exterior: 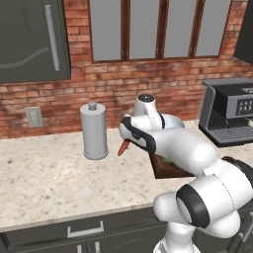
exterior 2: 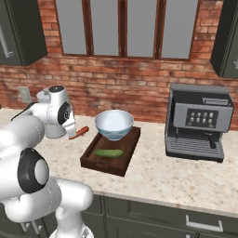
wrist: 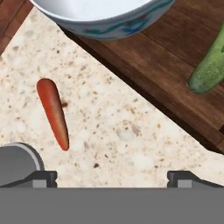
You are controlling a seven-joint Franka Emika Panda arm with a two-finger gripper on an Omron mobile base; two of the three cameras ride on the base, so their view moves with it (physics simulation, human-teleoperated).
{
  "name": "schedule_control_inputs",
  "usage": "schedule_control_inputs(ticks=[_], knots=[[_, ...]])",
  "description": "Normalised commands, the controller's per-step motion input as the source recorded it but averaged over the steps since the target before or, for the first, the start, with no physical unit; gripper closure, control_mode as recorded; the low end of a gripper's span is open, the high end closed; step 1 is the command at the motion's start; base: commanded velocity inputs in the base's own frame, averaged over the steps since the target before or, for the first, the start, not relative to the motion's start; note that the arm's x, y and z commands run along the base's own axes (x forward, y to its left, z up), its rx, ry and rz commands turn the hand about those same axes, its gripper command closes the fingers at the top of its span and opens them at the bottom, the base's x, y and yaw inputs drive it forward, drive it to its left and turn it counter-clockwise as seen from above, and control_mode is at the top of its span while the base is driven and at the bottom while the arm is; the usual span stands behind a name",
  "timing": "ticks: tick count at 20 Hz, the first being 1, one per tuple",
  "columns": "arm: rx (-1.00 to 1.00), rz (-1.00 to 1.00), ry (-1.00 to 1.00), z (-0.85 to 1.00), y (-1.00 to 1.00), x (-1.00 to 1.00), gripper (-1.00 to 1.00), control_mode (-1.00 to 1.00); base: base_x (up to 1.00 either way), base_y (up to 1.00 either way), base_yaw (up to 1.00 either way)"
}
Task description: Place the two vegetables and bowl onto the tray for setting up a vegetable dip station.
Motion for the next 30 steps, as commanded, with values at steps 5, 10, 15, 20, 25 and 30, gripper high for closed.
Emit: schedule_control_inputs(ticks=[5,10,15,20,25,30], knots=[[0.0,-0.01,0.0,-0.16,0.08,0.2,-1.0,-1.0,0.0,0.0,0.0],[0.0,0.0,0.0,-0.16,0.02,0.15,-1.0,-1.0,0.0,0.0,0.0],[0.0,0.0,0.0,-0.1,0.0,0.11,-1.0,-1.0,0.0,0.0,0.0],[0.0,0.0,0.0,-0.11,0.0,0.15,-1.0,-1.0,0.0,0.0,0.0],[0.0,0.0,0.0,-0.11,0.0,0.14,-1.0,-1.0,0.0,0.0,0.0],[0.0,0.0,0.0,-0.12,0.0,0.17,-1.0,-1.0,0.0,0.0,0.0]])
